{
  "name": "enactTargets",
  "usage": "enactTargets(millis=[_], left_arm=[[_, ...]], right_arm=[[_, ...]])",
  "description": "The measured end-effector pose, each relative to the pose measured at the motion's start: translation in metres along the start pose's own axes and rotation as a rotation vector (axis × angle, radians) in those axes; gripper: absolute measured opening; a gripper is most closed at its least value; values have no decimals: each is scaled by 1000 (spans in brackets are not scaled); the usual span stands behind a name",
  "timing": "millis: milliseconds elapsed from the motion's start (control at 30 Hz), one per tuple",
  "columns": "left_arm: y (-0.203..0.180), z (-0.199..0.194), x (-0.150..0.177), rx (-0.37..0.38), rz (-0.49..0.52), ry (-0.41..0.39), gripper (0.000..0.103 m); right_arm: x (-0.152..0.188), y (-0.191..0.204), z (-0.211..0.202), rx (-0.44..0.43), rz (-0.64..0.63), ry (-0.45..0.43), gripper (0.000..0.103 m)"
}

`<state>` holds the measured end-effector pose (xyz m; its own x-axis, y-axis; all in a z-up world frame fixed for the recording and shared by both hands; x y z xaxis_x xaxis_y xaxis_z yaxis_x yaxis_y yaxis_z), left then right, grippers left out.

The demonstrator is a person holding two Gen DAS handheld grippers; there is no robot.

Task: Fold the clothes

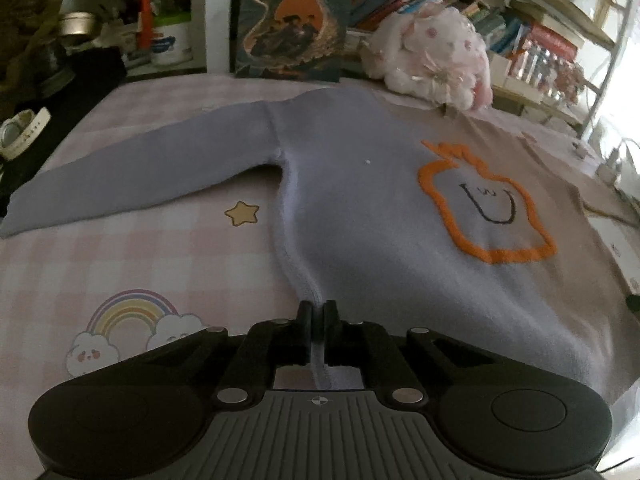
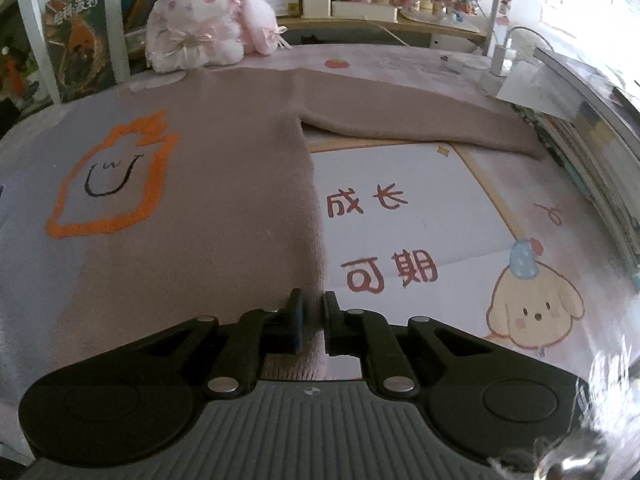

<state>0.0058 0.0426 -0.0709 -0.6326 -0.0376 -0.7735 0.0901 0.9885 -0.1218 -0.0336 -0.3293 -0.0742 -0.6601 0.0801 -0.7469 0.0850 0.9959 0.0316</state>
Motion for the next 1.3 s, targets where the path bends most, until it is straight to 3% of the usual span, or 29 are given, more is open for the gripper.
enactTargets(millis=[300, 367, 433, 533, 600, 667, 800, 1067, 1300], left_arm=[[-10, 3, -2, -79, 85, 9, 8], [-11, 1, -3, -120, 88, -3, 14], [-13, -8, -6, -158, 66, -45, 14], [-19, -26, -9, -195, 22, -110, 30], [-24, -36, -7, -215, 7, -131, 56], [-28, -45, -3, -234, -6, -144, 69], [-32, -57, 8, -266, -35, -128, 84], [-30, -80, 25, -334, -85, -119, 93], [-42, -85, 23, -321, -27, -167, 94]], right_arm=[[6, 3, -6, -59, -43, -13, 9], [6, 2, -5, -75, -53, -14, 9], [4, -1, -5, -79, -58, -17, 11], [3, -6, -6, -74, -46, -37, 28], [1, -8, -9, -74, -40, -65, 45], [-1, -10, -12, -70, -46, -91, 60], [-1, -12, -14, -60, -51, -129, 79], [8, -12, -19, -26, -23, -168, 92], [15, -6, -26, -8, -22, -201, 97]])
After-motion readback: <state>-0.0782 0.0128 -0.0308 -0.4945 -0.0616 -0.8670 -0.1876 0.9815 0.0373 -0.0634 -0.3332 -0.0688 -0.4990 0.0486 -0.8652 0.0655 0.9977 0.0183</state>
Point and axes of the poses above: each gripper's, at about its wrist camera, not at the fingertips, and z roughly the way its jaws point, y to its left, x to its underside, the point moved 6 cm from there along z, roughly the way its jaws point, and after that the axes turned 11 degrees about -y, right-handed, at the moved point
